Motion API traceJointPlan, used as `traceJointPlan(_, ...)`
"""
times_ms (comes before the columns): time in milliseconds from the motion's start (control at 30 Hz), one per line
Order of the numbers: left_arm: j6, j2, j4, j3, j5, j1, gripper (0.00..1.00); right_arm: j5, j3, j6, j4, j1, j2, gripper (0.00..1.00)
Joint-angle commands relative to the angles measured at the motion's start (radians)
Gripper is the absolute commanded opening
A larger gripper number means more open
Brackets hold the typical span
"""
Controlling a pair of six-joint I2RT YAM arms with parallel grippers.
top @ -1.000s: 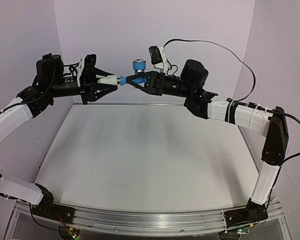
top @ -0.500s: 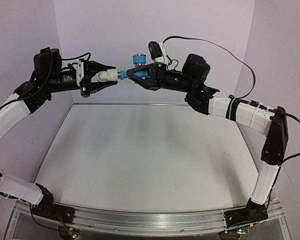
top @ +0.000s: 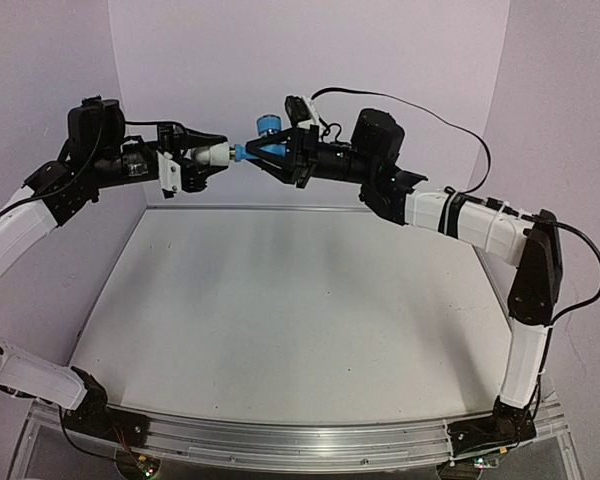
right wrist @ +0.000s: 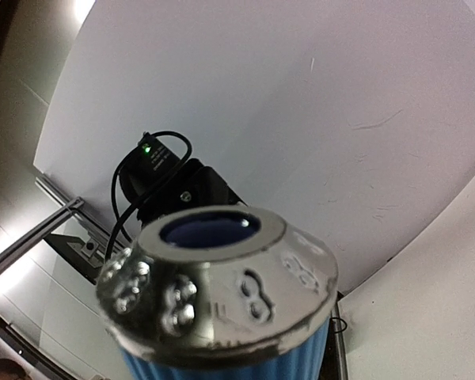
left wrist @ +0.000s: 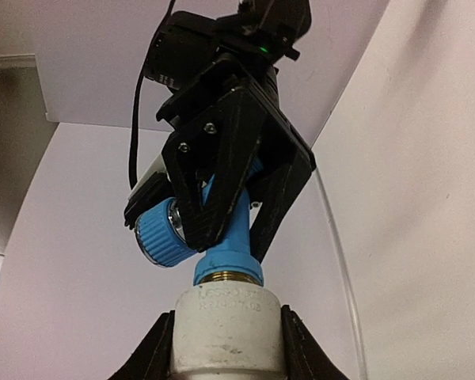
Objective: Install the water faucets
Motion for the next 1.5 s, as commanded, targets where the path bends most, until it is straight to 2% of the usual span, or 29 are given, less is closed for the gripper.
traceJointPlan(0, 0.321, 0.079, -0.041, -0.084, 0.031, -0.134, 0.00, 0.015, 0.132, 0.086, -0.098, 0.156, 0.081, 0.00)
traceJointPlan(300, 0.721, 0.029, -0.034, -0.188, 0.017, -0.133, 0.00, 0.031, 0.216, 0.172, -0.154, 0.163, 0.130, 0.00)
traceJointPlan(433, 0.829, 0.009, -0.041, -0.209, 0.037, -0.124, 0.00, 0.008, 0.212, 0.215, -0.143, 0.165, 0.132, 0.00)
traceJointPlan(533, 0.828, -0.007, -0.042, -0.214, 0.028, -0.121, 0.00, -0.021, 0.209, 0.236, -0.133, 0.166, 0.126, 0.00)
traceJointPlan(633, 0.716, -0.018, -0.033, -0.214, 0.012, -0.123, 0.00, -0.011, 0.145, 0.229, -0.132, 0.159, 0.086, 0.02)
traceJointPlan(700, 0.627, -0.026, 0.002, -0.230, -0.008, -0.126, 0.00, -0.002, 0.093, 0.217, -0.130, 0.149, 0.051, 0.11)
traceJointPlan(867, 0.367, -0.045, 0.185, -0.272, -0.221, -0.168, 0.00, 0.048, -0.060, 0.185, -0.111, 0.110, -0.075, 0.53)
traceJointPlan(1000, 0.203, -0.079, 0.259, -0.267, -0.272, -0.180, 0.00, 0.096, -0.199, 0.188, -0.104, 0.069, -0.176, 0.76)
traceJointPlan(1067, 0.139, -0.091, 0.276, -0.257, -0.284, -0.182, 0.00, 0.113, -0.263, 0.188, -0.091, 0.053, -0.224, 0.95)
traceJointPlan(1100, 0.112, -0.092, 0.283, -0.255, -0.293, -0.183, 0.00, 0.121, -0.299, 0.181, -0.090, 0.046, -0.246, 0.98)
traceJointPlan(1267, -0.087, -0.083, 0.378, -0.246, -0.330, -0.184, 0.00, 0.158, -0.470, 0.171, -0.090, -0.006, -0.378, 0.98)
traceJointPlan(1467, -0.505, -0.048, 0.399, -0.183, -0.402, -0.181, 0.00, 0.157, -0.635, 0.089, -0.126, -0.062, -0.547, 0.98)
